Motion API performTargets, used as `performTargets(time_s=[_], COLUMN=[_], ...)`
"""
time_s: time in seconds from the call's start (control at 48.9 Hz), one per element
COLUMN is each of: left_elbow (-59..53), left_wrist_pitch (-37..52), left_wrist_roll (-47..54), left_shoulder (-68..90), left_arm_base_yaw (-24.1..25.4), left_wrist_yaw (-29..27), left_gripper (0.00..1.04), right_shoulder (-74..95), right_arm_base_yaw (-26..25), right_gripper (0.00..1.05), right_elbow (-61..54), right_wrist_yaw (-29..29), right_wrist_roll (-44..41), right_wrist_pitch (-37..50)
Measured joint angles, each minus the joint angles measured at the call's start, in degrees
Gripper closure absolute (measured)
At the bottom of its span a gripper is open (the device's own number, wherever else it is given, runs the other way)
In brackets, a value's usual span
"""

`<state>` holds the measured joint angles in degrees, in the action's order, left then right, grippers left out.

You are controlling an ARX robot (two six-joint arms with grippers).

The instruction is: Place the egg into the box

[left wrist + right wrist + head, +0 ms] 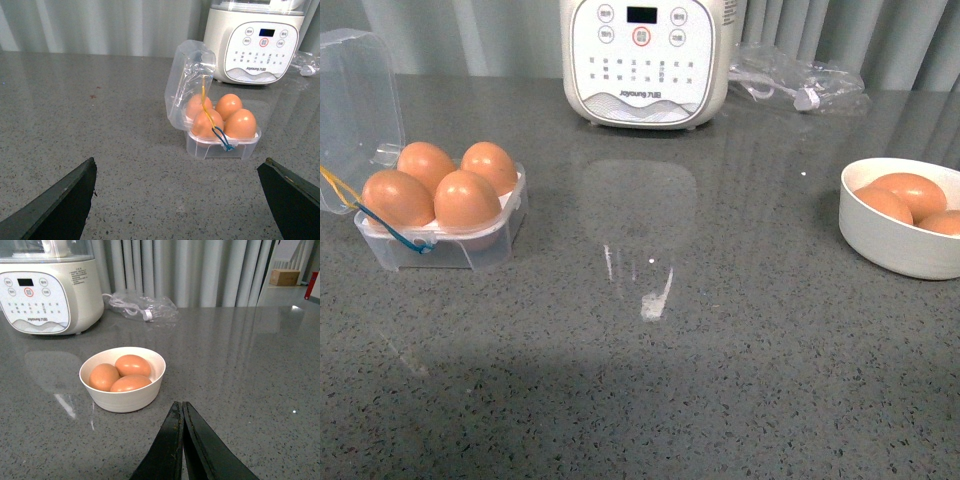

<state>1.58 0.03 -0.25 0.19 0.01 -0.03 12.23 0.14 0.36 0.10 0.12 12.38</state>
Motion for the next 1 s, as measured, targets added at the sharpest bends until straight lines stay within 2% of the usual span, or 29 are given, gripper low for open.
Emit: performTargets(time_s=[0.205, 0.307, 0.532, 0.655, 0.88, 1.003], left_elbow=[0.0, 0.0, 0.0, 0.0, 0.0, 0.0], left_wrist_pitch=[-0.02, -0.02, 0.0, -0.02, 0.0, 0.0], left_wrist_roll=[0.0, 0.0, 0.0, 0.0, 0.0, 0.0], left_shoulder=[0.0, -0.02, 0.0, -0.02, -0.02, -0.02], left_arm_base_yaw=[0.0, 0.0, 0.0, 0.0, 0.0, -0.02], left_wrist_yaw=[0.0, -0.02, 0.0, 0.0, 0.0, 0.0], left_gripper=[0.07, 0.07, 0.07, 0.07, 0.07, 0.07], right_shoulder=[-2.38, -9.46, -11.93, -12.0, -12.0, -12.0], right_arm_base_yaw=[0.0, 0.0, 0.0, 0.0, 0.0, 0.0], right_gripper=[1.01, 1.01, 1.01, 0.86, 0.45, 0.29], right_elbow=[0.0, 0.02, 0.02, 0.02, 0.02, 0.02], right_wrist_yaw=[0.0, -0.02, -0.02, -0.02, -0.02, -0.02], right_wrist_roll=[0.0, -0.04, -0.02, -0.09, -0.09, -0.09], right_wrist_pitch=[-2.38, -11.54, -12.35, -12.35, -12.35, -12.35])
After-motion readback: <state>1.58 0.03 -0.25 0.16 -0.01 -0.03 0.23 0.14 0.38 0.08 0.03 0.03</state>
